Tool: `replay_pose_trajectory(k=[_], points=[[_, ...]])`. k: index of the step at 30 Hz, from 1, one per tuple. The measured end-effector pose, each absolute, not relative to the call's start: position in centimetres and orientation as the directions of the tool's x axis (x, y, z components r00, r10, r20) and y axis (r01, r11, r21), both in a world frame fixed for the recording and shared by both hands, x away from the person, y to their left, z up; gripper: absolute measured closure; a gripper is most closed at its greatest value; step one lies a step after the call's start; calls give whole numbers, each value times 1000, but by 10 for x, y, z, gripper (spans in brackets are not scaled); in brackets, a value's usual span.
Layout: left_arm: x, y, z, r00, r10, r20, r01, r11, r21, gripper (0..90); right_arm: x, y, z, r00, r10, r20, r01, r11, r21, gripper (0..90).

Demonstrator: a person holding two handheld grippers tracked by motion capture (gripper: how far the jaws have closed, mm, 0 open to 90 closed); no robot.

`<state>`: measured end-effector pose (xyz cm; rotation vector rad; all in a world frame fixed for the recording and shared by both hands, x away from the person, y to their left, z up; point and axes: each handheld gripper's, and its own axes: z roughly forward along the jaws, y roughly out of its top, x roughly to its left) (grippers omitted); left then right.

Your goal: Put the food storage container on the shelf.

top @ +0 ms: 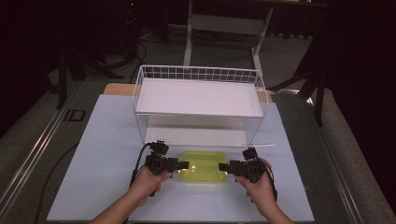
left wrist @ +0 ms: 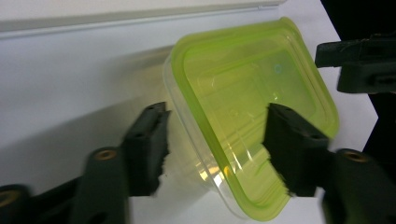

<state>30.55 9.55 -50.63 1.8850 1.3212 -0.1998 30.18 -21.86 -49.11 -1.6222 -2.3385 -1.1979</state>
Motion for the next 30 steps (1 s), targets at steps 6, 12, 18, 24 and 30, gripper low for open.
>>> replay_pose_trajectory(k=[6,12,18,24,30], points=[[305,96,-511,441,711,-547,849,-134,511,597,301,-219,-493,-418,784,458,836,136,531,534],[305,98,-515,437,710,-552,853,-133,504,661,302,-216,-498,-402,794,456,855,147,498,640],[303,98,-514,443,713,-543,848,-136,512,688,303,-217,-502,-378,792,480,869,126,478,714],[300,98,-513,443,709,-549,848,-132,513,702,301,-216,-501,-378,795,475,867,124,483,728],[294,99,-510,426,697,-577,861,-117,495,750,296,-218,-498,-364,786,501,876,106,470,764]])
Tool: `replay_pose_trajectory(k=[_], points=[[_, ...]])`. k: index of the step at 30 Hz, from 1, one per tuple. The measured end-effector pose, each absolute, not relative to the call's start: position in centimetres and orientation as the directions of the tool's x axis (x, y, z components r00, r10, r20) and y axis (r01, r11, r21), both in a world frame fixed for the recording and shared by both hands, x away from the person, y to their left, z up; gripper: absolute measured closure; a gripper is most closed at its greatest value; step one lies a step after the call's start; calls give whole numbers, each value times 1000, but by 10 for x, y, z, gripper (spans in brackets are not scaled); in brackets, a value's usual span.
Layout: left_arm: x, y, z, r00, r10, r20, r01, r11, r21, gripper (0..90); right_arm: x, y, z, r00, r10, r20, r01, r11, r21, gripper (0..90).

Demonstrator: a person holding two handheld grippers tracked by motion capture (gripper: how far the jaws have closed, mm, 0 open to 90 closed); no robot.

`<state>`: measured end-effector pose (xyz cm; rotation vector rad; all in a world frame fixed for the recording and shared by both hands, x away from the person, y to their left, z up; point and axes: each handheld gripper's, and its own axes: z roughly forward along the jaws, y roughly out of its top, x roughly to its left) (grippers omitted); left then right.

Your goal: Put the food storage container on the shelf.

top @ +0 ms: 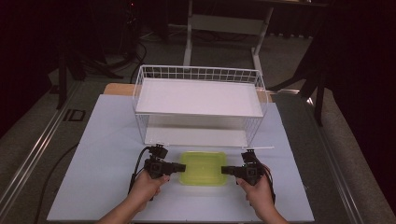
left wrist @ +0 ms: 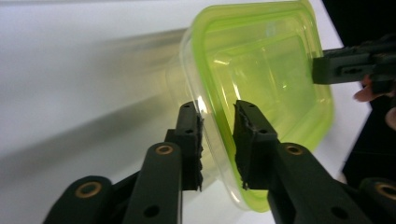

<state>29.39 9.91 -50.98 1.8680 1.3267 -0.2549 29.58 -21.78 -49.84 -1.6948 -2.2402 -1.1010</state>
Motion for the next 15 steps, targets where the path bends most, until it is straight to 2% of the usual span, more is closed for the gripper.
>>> replay_pose_trajectory(k=[7,15], points=[[285,100,-498,432,720,-542,850,-125,511,803,283,-215,-494,-362,779,512,873,92,478,796],[289,103,-489,434,734,-521,834,-110,540,804,289,-210,-484,-387,781,491,845,87,527,797]])
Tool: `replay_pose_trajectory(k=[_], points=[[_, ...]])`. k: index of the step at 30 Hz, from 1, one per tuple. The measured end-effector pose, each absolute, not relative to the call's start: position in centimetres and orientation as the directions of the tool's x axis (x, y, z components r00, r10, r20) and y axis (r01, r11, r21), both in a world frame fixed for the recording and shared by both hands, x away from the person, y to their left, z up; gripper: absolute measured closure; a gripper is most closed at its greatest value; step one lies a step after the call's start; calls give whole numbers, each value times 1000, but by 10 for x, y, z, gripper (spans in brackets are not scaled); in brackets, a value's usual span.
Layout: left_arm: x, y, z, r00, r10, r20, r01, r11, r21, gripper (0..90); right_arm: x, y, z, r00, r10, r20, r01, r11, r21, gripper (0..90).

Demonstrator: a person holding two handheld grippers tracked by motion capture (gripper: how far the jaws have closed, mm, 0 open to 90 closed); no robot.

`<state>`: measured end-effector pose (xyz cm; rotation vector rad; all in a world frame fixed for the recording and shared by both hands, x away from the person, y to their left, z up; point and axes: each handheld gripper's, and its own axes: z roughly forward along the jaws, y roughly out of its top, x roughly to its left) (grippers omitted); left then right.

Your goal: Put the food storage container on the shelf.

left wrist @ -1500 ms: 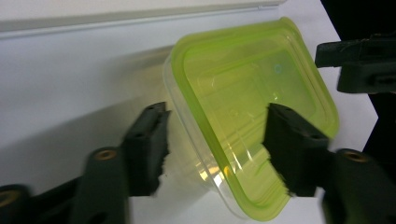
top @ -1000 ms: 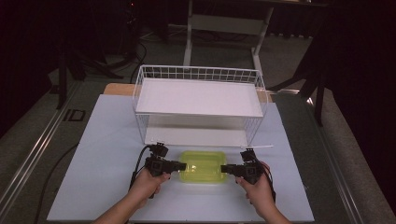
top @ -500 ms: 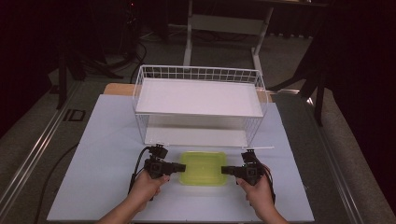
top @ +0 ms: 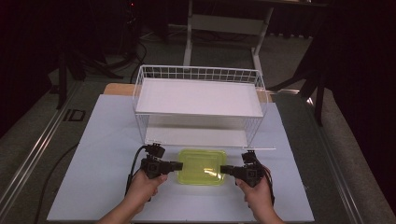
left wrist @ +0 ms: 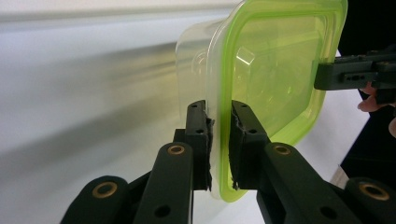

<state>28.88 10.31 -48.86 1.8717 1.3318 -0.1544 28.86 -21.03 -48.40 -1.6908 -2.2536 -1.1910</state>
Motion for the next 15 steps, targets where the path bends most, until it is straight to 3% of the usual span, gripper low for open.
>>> replay_pose_trajectory(k=[15], points=[[313,107,-482,430,769,-473,767,-35,640,800,322,-200,-471,-395,803,446,804,67,591,796]])
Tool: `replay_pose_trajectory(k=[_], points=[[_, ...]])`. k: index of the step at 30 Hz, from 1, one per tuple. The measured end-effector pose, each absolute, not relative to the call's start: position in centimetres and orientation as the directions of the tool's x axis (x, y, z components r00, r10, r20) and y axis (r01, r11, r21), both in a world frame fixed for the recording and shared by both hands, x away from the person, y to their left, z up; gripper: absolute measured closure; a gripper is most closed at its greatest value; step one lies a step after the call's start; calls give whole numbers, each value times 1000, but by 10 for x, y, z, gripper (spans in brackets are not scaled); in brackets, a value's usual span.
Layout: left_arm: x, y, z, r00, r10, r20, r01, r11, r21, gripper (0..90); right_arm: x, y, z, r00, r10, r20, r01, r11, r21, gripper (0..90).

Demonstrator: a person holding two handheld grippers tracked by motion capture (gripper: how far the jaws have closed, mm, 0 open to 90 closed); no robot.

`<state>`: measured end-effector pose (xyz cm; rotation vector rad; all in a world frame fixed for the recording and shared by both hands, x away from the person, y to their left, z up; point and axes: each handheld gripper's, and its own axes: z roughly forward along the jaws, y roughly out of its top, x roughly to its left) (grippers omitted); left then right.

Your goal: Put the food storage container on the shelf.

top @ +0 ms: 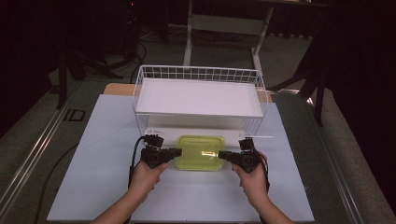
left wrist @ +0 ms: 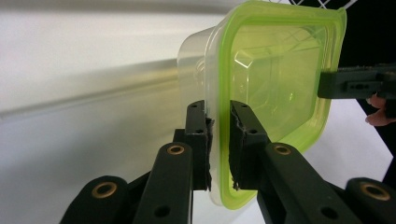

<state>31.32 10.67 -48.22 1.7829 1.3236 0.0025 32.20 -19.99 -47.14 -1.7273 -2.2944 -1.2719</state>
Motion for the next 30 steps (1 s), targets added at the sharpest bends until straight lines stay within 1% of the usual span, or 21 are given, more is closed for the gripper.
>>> replay_pose_trajectory(k=[7,13,18,24,27,29,30], points=[[327,110,-488,420,784,-457,753,-19,658,793,337,-191,-471,-394,820,415,790,72,608,795],[341,107,-489,421,799,-429,736,-24,677,791,348,-189,-477,-378,828,415,780,44,624,795],[351,106,-491,412,796,-443,725,8,689,790,358,-189,-479,-368,834,411,770,26,637,794],[358,106,-498,417,802,-427,704,12,710,783,367,-186,-484,-356,845,399,761,15,648,793],[361,105,-500,406,818,-408,701,9,713,775,371,-183,-488,-336,851,402,770,3,638,792],[364,106,-501,403,811,-424,698,27,715,763,373,-182,-488,-322,852,413,775,-13,632,792],[364,106,-501,403,810,-427,698,31,716,763,375,-182,-488,-332,855,399,763,-5,647,792]])
